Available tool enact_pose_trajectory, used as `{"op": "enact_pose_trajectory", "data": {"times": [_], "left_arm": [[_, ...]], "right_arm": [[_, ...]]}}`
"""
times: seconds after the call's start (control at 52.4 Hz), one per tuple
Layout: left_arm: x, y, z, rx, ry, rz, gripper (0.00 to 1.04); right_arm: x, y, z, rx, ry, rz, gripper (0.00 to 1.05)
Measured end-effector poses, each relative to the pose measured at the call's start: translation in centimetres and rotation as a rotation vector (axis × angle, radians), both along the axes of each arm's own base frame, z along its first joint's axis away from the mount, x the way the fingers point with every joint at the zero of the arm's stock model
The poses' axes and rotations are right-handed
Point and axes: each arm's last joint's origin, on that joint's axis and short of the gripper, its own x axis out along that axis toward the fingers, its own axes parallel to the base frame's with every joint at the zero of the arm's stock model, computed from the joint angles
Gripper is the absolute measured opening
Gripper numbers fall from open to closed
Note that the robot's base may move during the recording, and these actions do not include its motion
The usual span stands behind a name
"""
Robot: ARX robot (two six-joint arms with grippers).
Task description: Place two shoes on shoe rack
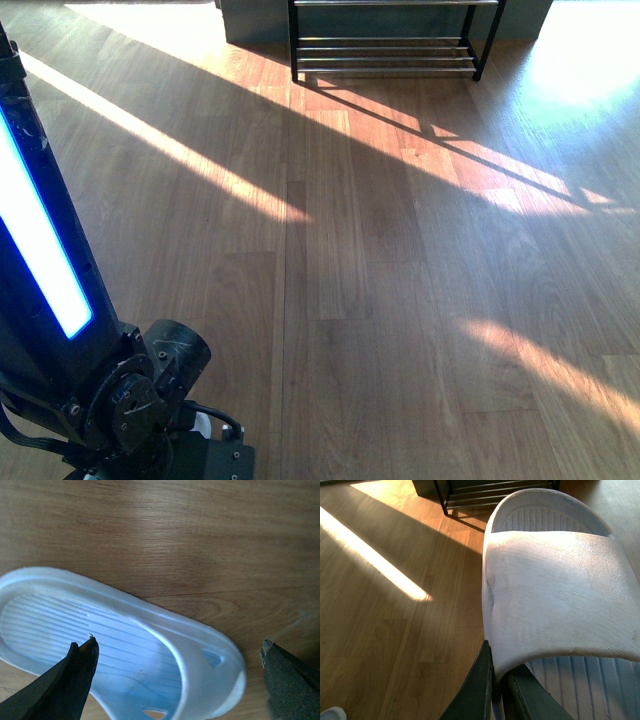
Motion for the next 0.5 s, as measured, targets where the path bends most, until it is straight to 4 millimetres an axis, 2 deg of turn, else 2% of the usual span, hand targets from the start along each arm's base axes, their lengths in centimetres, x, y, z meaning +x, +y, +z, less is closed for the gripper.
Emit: {"op": "enact_pose_trajectory", "data": {"times": [0.496], "left_arm": [[-0.11, 0.27, -0.46, 0.055, -0.038, 0.015, 0.95]], "right_arm": [[0.0, 0.0, 0.0, 0.0, 0.0, 0.0, 0.01]]}}
